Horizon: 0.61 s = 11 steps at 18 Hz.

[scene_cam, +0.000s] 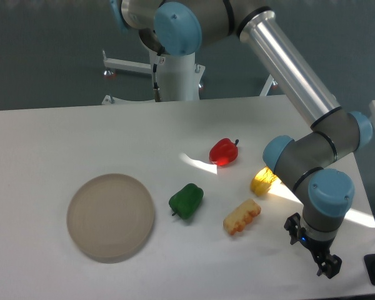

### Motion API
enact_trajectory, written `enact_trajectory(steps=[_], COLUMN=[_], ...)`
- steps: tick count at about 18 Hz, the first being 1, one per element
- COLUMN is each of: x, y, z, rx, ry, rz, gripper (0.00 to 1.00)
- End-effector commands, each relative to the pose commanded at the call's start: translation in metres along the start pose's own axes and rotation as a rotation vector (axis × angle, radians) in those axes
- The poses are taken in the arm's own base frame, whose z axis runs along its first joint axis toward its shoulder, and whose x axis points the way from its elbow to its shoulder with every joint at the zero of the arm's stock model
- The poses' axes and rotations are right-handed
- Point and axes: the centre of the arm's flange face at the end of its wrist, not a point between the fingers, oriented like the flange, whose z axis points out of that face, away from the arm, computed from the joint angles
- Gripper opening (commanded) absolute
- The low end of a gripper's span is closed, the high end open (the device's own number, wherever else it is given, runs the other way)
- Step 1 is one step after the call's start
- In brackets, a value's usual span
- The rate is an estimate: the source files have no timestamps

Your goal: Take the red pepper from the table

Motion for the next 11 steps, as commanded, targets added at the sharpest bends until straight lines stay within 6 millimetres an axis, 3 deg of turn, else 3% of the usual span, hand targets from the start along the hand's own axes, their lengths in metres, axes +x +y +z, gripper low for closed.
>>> enact_trajectory(steps=[6,11], x=[0.003,0.019], y=[-0.005,-0.009], z=[-0.005,-0.028], rx=[0.0,-0.007], ry=[0.0,0.018], rz=[-0.014,-0.015], gripper=[1.0,1.0])
